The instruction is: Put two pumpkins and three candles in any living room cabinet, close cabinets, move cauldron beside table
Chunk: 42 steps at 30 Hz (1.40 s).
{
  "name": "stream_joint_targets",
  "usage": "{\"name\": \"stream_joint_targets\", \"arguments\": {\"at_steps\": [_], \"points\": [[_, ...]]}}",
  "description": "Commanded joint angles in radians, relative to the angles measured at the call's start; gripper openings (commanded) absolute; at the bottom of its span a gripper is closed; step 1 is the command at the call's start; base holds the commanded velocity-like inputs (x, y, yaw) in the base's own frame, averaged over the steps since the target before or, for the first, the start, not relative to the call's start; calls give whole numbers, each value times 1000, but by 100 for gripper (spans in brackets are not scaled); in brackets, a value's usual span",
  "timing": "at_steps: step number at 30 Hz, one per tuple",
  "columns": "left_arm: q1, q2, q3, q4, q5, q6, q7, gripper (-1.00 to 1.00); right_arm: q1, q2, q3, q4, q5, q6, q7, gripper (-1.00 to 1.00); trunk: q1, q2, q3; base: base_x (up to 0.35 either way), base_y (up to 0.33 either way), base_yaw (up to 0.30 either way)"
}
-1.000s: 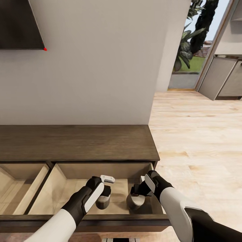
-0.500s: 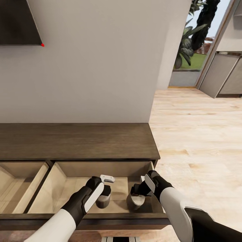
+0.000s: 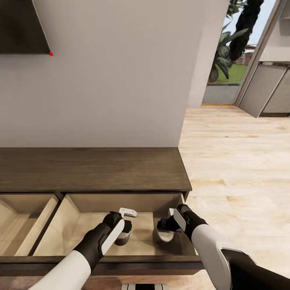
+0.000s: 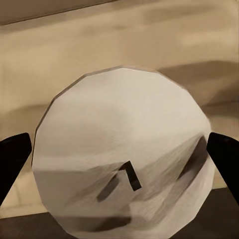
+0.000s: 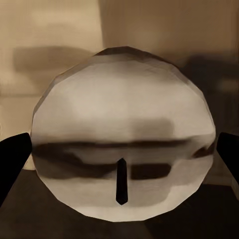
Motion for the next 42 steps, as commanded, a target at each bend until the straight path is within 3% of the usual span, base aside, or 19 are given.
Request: {"name": "stream_joint_targets", "arguments": {"at_steps": [1, 8, 16, 28, 32, 38, 42], "points": [[-1, 1, -3, 1, 10, 0, 9, -100, -1, 1, -8, -2, 1, 0, 3, -100, 0, 0, -1, 0, 0, 0], [-1, 1, -1, 13, 7, -11, 3, -100, 0, 1, -8, -1, 1, -8, 1, -100, 0, 0, -1, 0, 0, 0], [-5, -4, -1, 94, 9, -39, -1, -100, -1, 1, -8, 0, 0, -9, 1, -100, 3, -2, -28, 0, 0, 0], [-10, -3, 0, 102, 10, -53, 0, -100, -1, 1, -8, 0, -1, -9, 1, -100, 3, -2, -28, 0, 0, 0], [-10, -1, -2, 104, 7, -105, -2, -100, -1, 1, -8, 0, -1, -9, 1, -100, 3, -2, -28, 0, 0, 0], [-10, -1, -2, 104, 6, -121, -1, -100, -1, 1, -8, 0, -1, -9, 1, -100, 3, -2, -28, 0, 0, 0], [-10, -1, -3, 104, 6, -123, -2, -100, -1, 1, -8, 0, -1, -9, 1, -100, 5, -3, -43, 0, 0, 0]]}}
